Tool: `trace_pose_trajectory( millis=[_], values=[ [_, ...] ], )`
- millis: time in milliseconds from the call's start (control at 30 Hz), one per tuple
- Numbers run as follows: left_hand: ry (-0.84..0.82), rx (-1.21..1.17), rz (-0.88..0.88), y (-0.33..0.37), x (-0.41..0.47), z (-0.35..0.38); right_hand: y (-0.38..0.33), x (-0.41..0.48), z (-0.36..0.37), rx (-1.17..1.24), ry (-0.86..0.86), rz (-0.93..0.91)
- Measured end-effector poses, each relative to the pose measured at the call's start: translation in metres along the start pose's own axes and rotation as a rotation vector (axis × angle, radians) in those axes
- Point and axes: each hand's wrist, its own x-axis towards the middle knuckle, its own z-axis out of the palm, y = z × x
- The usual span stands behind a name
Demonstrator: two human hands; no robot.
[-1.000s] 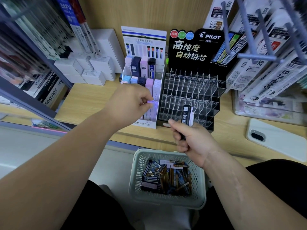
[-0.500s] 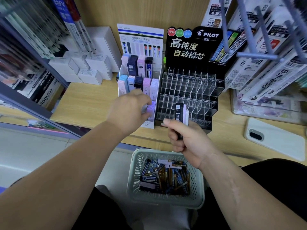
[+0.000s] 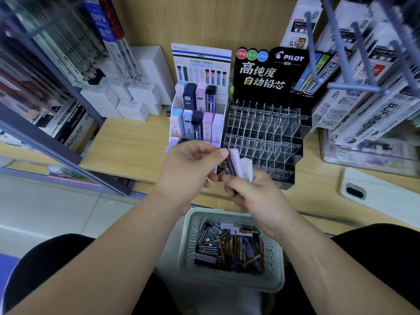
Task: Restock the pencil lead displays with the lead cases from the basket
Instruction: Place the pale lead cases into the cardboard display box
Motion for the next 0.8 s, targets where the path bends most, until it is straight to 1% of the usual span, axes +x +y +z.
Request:
trace_pose_trajectory(
  millis=[100,167,233,333,367,400,500,567,667,733,800],
  values=[
    [0.005,-0.054,-0.003,0.0,-0.001,-0.003,0.001,-0.003,-0.001,-0.11,0.024,-0.069],
    [-0.012,-0.06,0.008,0.002,-0.003,-0.003,-0.001,-0.005,-0.003,-0.124,0.055,-0.091],
    [-0.008,-0.086,0.011,0.003,-0.004,-0.004,-0.005,-0.007,-0.003,-0.055,0.048,-0.077],
    [0.019,-0.161,0.02,0.004,-0.004,-0.007,-0.01,-0.008,-0.004,0.216,-0.004,-0.013],
    [0.024,-0.167,0.024,0.004,-0.003,-0.007,-0.01,-0.007,-0.004,0.251,-0.003,-0.008],
    [0.026,-0.165,0.027,0.004,-0.003,-0.007,-0.01,-0.006,-0.004,0.232,0.008,-0.015],
    [0.037,-0.137,0.024,0.003,-0.002,-0.006,-0.006,-0.005,-0.003,0.085,0.039,-0.059],
    [0.032,-0.1,0.032,0.005,0.0,-0.005,-0.003,-0.004,-0.002,0.04,0.044,-0.079],
    [0.02,-0.036,0.085,0.015,0.006,-0.005,0.002,0.0,-0.004,0.076,0.093,-0.065],
    [0.058,0.019,0.157,0.031,0.02,-0.01,0.003,0.003,-0.008,0.134,0.165,-0.034],
    [0.121,0.117,0.267,0.051,0.04,-0.019,0.002,0.004,-0.011,0.156,0.209,-0.005]
  ],
)
